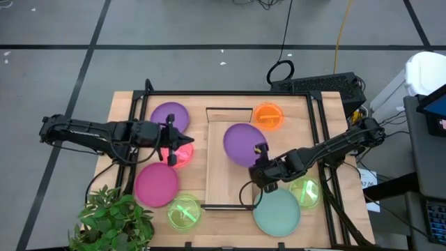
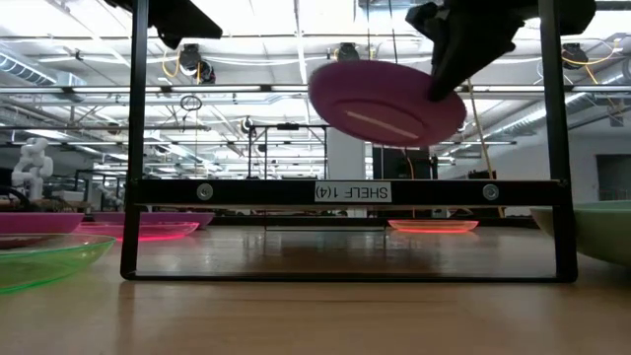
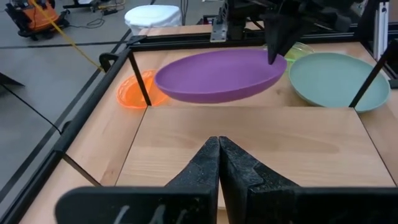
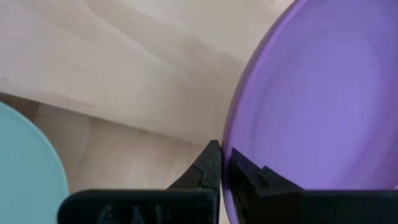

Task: Place and stack plates onto a shelf
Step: Put the right large purple plate on the shelf

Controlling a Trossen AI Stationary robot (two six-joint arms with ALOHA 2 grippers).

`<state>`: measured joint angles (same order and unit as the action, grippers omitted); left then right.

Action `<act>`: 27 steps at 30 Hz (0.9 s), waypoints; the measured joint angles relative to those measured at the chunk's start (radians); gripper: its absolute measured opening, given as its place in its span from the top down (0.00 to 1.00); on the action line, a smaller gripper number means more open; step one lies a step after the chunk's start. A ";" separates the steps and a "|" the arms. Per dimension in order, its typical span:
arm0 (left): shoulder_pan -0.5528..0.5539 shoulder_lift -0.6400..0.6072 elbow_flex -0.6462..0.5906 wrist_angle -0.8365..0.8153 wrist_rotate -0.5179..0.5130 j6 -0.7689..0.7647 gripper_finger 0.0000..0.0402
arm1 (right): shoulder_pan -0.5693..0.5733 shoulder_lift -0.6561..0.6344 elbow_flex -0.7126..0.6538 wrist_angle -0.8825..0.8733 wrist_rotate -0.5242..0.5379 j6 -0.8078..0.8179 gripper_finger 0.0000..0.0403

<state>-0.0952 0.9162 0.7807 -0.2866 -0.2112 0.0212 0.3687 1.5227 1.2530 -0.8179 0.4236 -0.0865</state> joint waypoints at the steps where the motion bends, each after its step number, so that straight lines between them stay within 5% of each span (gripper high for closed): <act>1: -0.004 0.000 0.000 0.000 0.000 0.000 0.95 | 0.000 0.000 0.000 0.013 0.000 -0.025 1.00; 10: -0.068 0.038 0.000 0.084 0.000 -0.008 0.84 | 0.000 0.000 0.000 0.121 0.000 -0.238 1.00; 27: -0.097 0.199 0.032 0.243 0.000 0.058 0.83 | 0.000 0.000 0.000 0.125 -0.005 -0.378 1.00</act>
<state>-0.1921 1.1150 0.8122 -0.0434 -0.2111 0.0788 0.3687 1.5227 1.2526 -0.6925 0.4191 -0.4642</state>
